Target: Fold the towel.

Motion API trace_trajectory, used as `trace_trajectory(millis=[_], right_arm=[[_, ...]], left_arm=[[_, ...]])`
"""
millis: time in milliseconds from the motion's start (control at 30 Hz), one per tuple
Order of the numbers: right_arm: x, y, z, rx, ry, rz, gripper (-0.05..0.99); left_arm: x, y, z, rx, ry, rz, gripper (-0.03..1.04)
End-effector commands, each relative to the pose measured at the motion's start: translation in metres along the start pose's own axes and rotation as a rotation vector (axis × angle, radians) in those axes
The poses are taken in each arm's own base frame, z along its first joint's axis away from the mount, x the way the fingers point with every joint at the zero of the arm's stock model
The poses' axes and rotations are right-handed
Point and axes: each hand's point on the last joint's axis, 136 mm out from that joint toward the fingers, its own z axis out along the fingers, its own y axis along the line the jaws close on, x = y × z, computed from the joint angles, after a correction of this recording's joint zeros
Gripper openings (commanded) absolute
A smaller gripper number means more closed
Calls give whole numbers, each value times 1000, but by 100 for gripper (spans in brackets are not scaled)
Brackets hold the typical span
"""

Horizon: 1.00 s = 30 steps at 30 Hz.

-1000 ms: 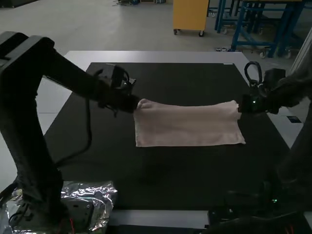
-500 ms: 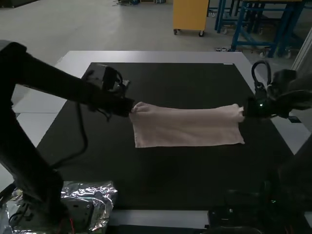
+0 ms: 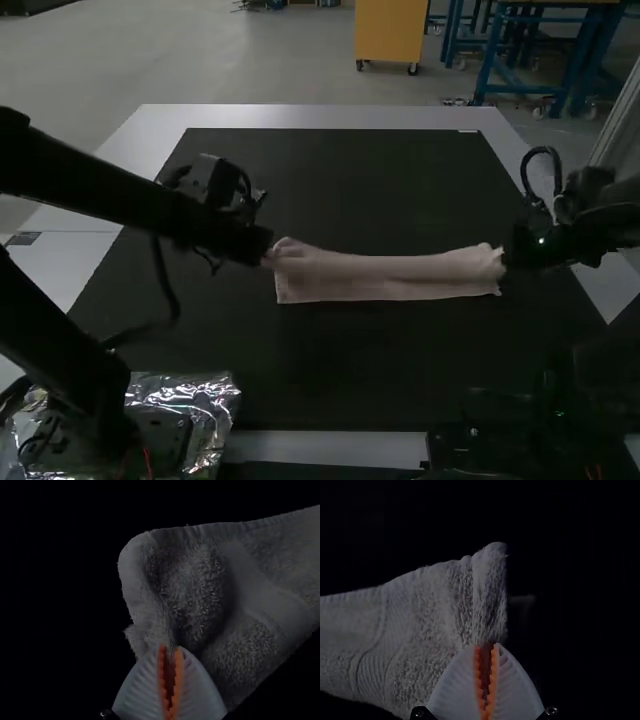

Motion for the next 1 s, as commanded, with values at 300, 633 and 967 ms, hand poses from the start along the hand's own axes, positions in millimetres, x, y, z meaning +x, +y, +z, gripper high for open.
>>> trace_trajectory(millis=[300,633,967], right_arm=[[11,-17,-2,73,40,-16,91],[-5,-10,-12,112,-32,-70,90],[13,-7,8,98,3,-73,90]], left_arm=[[17,-5,1,-4,9,23,97],[-12,0,-2,-16,-73,-14,97],[-16,20,-6,-57,-92,-51,96]])
